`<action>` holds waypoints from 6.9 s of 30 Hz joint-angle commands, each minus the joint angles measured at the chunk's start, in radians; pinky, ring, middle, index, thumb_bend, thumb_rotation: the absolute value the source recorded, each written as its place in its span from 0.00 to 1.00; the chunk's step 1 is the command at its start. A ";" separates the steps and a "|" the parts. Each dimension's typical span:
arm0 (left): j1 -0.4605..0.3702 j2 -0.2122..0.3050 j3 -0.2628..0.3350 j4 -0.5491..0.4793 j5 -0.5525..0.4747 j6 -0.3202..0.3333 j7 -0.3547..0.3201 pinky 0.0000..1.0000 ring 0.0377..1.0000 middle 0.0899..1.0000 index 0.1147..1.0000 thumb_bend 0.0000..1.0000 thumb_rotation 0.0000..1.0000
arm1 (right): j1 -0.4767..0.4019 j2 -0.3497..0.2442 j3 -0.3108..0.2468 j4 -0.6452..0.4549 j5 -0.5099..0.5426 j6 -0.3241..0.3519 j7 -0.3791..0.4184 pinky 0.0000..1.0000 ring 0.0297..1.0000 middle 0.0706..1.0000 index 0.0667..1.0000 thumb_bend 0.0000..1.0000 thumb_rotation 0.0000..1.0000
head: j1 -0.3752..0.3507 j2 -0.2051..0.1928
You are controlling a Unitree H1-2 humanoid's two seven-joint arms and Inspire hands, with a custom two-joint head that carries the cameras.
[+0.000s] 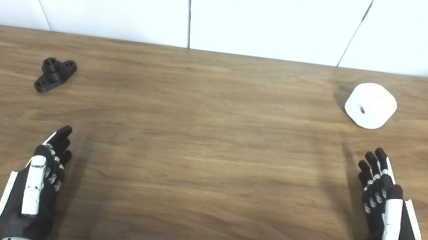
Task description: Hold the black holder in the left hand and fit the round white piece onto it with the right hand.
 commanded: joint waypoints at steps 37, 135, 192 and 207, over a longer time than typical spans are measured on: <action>0.023 -0.089 -0.114 0.097 0.117 -0.142 0.025 1.00 1.00 0.94 0.82 0.38 0.78 | -0.012 -0.062 -0.024 0.174 0.065 -0.102 0.072 1.00 1.00 1.00 1.00 0.63 1.00 | 0.348 -0.217; -0.654 0.279 -0.033 0.488 1.074 0.458 0.142 0.96 0.95 0.89 0.73 0.82 0.40 | 0.012 -0.069 -0.009 0.188 0.041 -0.126 0.109 1.00 1.00 1.00 1.00 0.59 1.00 | 0.332 -0.252; -0.759 0.347 -0.179 0.684 0.963 0.424 0.182 0.96 0.94 0.85 0.58 0.80 0.19 | 0.032 -0.059 -0.012 0.133 0.036 -0.072 0.102 1.00 1.00 1.00 1.00 0.57 1.00 | 0.314 -0.194; -0.760 0.325 -0.165 0.717 0.955 0.375 0.262 0.95 0.89 0.76 0.42 0.52 0.05 | 0.033 -0.058 -0.010 0.126 0.030 -0.062 0.097 1.00 1.00 1.00 1.00 0.59 1.00 | 0.312 -0.195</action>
